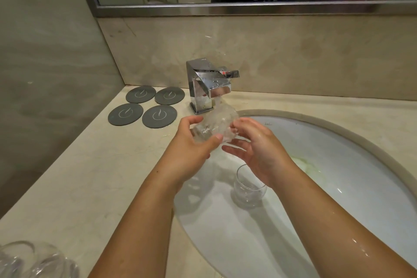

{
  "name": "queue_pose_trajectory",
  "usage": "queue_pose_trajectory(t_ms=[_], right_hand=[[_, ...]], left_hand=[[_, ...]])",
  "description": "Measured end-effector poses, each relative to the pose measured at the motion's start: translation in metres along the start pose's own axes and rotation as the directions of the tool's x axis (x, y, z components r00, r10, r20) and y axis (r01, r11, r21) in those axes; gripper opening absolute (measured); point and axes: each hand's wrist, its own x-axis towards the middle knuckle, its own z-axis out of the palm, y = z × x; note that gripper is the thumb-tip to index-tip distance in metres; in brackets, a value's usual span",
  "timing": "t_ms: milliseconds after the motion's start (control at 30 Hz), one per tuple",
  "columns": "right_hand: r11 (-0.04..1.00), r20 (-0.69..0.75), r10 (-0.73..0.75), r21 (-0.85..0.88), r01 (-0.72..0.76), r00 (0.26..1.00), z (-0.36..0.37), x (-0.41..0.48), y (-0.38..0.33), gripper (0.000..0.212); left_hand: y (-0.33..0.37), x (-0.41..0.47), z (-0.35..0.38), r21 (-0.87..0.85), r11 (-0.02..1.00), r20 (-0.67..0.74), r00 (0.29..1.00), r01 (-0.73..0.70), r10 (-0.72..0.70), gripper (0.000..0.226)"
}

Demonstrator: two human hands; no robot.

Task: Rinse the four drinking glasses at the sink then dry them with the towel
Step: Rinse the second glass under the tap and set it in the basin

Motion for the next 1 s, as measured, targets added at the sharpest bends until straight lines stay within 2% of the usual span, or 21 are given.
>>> queue_pose_trajectory(t_ms=[67, 200, 333, 533, 633, 700, 867, 1000], right_hand=[[1.000, -0.014, -0.007, -0.020, 0.007, 1.000, 0.001, -0.001, 0.001, 0.015], [0.999, -0.060, 0.012, -0.048, -0.015, 0.998, 0.000, 0.000, 0.002, 0.028], [0.997, -0.027, 0.058, -0.041, -0.059, 0.998, 0.001, 0.000, 0.001, 0.019], [0.999, -0.011, 0.010, 0.036, -0.009, 1.000, 0.003, 0.000, -0.001, 0.016], [1.000, -0.012, -0.003, 0.018, 0.003, 1.000, 0.002, 0.001, 0.000, 0.023], [1.000, 0.002, 0.001, 0.003, -0.001, 1.000, 0.003, -0.001, 0.001, 0.028], [1.000, -0.037, 0.015, -0.014, -0.016, 0.999, 0.001, -0.001, 0.000, 0.023], [0.997, -0.004, 0.059, -0.041, -0.060, 0.998, 0.002, -0.001, 0.002, 0.018]], left_hand=[[-0.001, -0.001, 0.001, 0.023, 1.000, -0.008, 1.000, -0.016, 0.017, 0.048], [0.000, 0.002, 0.001, -0.083, 0.995, -0.030, 0.998, 0.051, -0.053, 0.034], [-0.002, 0.004, 0.002, -0.125, 0.988, -0.029, 0.995, 0.088, -0.092, 0.039], [0.002, 0.002, -0.003, -0.123, 0.991, -0.072, 0.996, 0.043, -0.052, 0.040], [0.001, 0.000, -0.008, 0.016, 1.000, -0.038, 0.999, -0.008, 0.009, 0.054], [-0.001, 0.000, -0.008, 0.059, 0.998, -0.045, 0.998, -0.035, 0.038, 0.049], [-0.001, 0.003, -0.004, -0.096, 0.995, -0.090, 0.996, -0.002, -0.007, 0.031], [-0.002, 0.007, -0.002, -0.170, 0.983, -0.087, 0.993, 0.069, -0.085, 0.036]])
